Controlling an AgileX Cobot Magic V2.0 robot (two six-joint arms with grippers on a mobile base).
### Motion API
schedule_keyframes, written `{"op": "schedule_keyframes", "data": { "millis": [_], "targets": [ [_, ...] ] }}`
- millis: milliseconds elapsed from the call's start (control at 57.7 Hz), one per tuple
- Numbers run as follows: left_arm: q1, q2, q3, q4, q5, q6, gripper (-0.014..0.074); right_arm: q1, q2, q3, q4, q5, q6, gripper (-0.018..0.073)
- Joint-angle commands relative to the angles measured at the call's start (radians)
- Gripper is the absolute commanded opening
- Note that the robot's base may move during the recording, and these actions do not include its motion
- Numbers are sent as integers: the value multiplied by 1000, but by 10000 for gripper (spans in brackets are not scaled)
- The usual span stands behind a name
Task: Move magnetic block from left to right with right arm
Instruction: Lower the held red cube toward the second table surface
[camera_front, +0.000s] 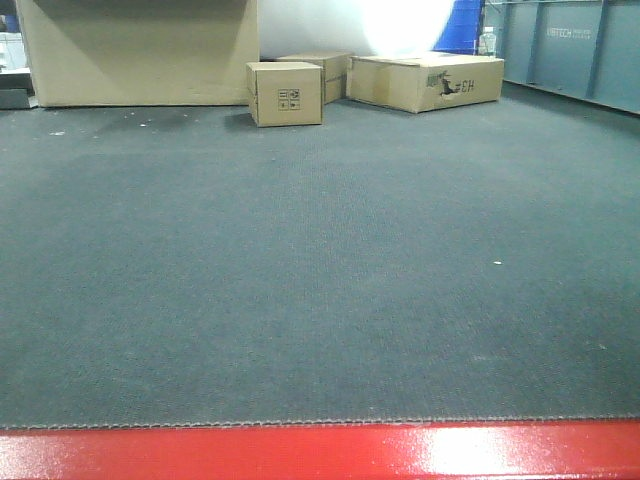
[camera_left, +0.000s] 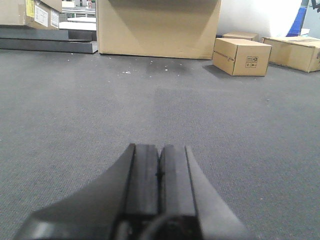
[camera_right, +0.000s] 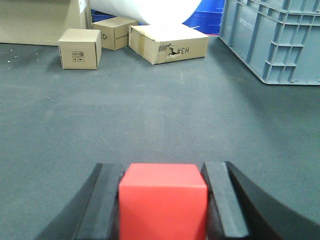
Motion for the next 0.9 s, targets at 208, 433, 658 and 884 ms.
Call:
{"op": "schedule_keyframes", "data": {
  "millis": [208,433,658,884],
  "targets": [
    [-8,-10,8,-5,-84,-6,-126,1,13,-28,-23,-88,-6,252],
    [-8,-10,8,-5,-84,-6,-126,1,13,-28,-23,-95,-6,252],
    [-8,-10,8,-5,-84,-6,-126,1,40,-52,-20,-122,-6,252],
    [-8,-10,8,-5,-84,-6,-126,44,297,-236,-13,-119,-6,252]
  ]
}}
